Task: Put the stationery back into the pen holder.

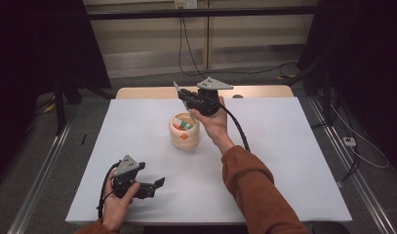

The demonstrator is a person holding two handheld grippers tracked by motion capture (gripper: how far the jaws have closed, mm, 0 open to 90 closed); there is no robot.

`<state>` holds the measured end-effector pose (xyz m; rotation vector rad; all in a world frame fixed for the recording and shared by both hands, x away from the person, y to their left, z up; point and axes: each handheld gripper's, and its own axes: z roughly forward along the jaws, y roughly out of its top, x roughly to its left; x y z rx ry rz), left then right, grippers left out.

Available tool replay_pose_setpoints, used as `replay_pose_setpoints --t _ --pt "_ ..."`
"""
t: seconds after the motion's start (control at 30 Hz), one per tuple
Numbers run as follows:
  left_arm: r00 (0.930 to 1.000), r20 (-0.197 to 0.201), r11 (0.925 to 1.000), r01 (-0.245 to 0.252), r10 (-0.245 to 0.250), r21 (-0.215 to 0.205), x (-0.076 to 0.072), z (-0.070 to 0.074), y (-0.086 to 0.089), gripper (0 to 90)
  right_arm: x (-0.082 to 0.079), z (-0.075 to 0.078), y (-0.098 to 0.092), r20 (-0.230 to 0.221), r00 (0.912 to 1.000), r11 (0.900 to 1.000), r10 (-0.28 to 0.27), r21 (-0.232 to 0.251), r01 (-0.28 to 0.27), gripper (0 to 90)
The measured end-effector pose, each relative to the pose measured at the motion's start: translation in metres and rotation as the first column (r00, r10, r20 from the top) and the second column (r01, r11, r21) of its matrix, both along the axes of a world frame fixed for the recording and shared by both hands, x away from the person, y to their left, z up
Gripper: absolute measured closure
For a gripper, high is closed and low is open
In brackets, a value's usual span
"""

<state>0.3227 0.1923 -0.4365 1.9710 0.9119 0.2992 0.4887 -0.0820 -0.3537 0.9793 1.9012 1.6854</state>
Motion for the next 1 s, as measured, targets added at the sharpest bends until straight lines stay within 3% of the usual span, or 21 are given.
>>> replay_pose_setpoints --t 0.5,1.0 --pt "0.9999 0.005 1.0 0.009 -0.009 0.001 0.0 0.001 0.001 6.1 0.016 -0.019 0.015 -0.021 0.9998 1.0 0.002 -0.02 -0.002 81.0" --pt "1.0 0.007 0.9999 0.006 -0.006 -0.009 -0.001 0.001 0.001 6.1 0.022 -0.042 0.013 -0.031 0.9995 0.999 0.006 -0.039 -0.007 80.8"
